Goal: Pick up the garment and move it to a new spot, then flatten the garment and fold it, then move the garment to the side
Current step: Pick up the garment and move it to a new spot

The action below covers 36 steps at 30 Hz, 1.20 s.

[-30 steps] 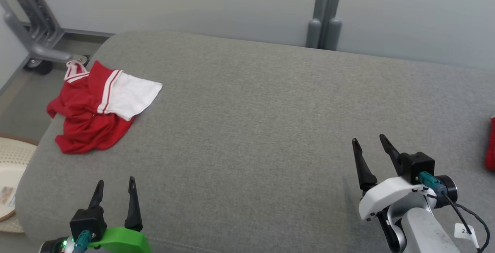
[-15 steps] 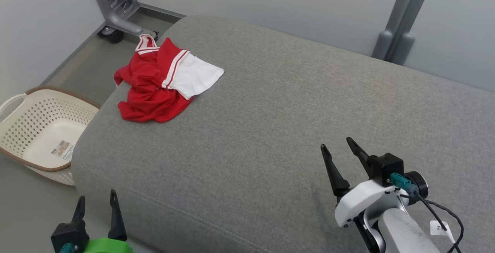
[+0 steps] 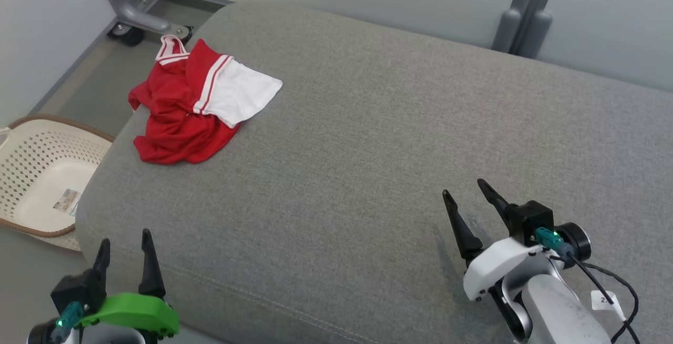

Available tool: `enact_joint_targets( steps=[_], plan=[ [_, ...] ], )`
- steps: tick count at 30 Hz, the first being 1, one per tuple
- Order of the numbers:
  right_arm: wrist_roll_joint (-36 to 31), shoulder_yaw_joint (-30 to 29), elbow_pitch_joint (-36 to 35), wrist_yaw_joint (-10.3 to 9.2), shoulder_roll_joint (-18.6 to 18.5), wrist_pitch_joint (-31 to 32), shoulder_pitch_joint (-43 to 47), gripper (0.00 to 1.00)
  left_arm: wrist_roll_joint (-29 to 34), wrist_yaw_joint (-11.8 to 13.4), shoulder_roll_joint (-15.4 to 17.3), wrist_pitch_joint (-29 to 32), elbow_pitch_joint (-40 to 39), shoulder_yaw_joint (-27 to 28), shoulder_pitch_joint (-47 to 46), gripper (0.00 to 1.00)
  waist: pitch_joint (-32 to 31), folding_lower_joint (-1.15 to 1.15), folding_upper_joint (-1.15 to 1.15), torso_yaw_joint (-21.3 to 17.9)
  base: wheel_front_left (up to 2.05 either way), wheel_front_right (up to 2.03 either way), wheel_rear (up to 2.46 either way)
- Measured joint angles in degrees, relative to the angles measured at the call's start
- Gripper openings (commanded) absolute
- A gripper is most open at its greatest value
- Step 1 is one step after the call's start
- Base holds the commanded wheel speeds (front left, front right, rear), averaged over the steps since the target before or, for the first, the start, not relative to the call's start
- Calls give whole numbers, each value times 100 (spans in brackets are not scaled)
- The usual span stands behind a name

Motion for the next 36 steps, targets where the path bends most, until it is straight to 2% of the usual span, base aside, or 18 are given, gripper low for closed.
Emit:
enact_joint_targets(
  steps=[4,14,25,30,32,34,36],
  plan=[
    [-37,-47,-119,0,-114,-1,-125,100,86,-145,121,1,240,105,-543,100,244,0,0,-137,0,0,0],
    [-136,-23,-472,0,-475,0,-546,100,8,-311,1081,1,1220,51,-2148,100,933,0,0,-596,0,0,0],
    [-192,-236,-714,-1,-753,0,-722,100,-969,-324,2045,36,2747,-681,-3295,100,1554,0,0,-1281,0,0,0],
    [-216,-356,-773,0,-855,0,-722,100,-1118,-299,2292,37,3408,-699,-3680,100,1812,0,0,-1537,0,0,0],
    [-220,-388,-791,0,-865,-1,-724,100,-1124,-271,2330,36,3648,-691,-3782,100,1895,1,0,-1635,0,0,0],
    [-223,-433,-805,0,-865,-1,-725,100,-1115,-126,2337,35,3839,-687,-3867,100,1960,0,0,-1728,0,0,0],
    [-231,-442,-816,0,-880,-1,-724,100,-1143,-118,2332,34,3987,-653,-3929,100,2011,1,0,-1811,0,0,0]
  ],
)
